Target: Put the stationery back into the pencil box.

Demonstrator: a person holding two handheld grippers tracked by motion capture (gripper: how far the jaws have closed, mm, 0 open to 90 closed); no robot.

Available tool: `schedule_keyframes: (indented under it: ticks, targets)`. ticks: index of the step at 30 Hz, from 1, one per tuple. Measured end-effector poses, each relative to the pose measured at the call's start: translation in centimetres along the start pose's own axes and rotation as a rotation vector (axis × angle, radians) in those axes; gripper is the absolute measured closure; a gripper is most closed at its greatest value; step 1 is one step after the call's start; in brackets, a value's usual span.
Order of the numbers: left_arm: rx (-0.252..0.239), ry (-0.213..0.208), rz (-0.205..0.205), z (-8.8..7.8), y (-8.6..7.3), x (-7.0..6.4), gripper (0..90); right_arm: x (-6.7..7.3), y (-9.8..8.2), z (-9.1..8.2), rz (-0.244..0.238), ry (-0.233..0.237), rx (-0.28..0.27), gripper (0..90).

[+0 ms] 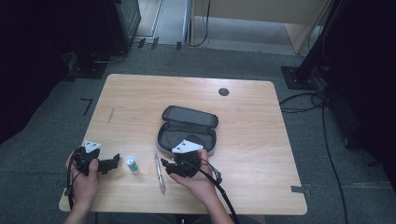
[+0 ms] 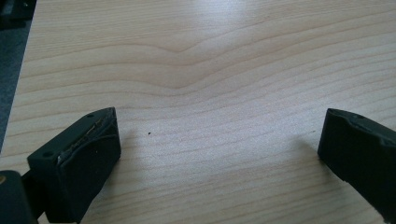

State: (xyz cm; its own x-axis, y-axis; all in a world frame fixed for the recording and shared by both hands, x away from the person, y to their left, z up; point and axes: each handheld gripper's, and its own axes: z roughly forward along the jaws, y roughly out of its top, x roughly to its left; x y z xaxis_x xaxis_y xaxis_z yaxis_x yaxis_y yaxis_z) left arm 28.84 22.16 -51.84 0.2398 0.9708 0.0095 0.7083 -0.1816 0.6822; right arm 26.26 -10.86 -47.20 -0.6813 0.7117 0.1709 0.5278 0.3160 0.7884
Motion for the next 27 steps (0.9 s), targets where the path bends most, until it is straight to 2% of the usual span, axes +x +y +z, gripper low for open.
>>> schedule_keyframes:
  ticks: [4,11,19,27]
  targets:
    - [-0.002,0.0,-0.003,0.0,0.0,0.0,0.0,0.7,-0.3,0.5,-0.002,0.023,0.001,46.7]
    - [-0.002,0.0,-0.003,0.0,0.0,0.0,0.0,1.3,-0.9,1.7,-0.006,0.023,0.027,49.1]
    - [-0.003,0.0,-0.003,0.0,0.0,0.0,0.0,1.9,-1.3,3.2,0.011,0.034,0.049,57.0]
    - [-0.003,0.0,-0.001,0.0,0.0,0.0,0.0,1.8,-1.5,4.3,0.063,0.017,0.078,66.8]
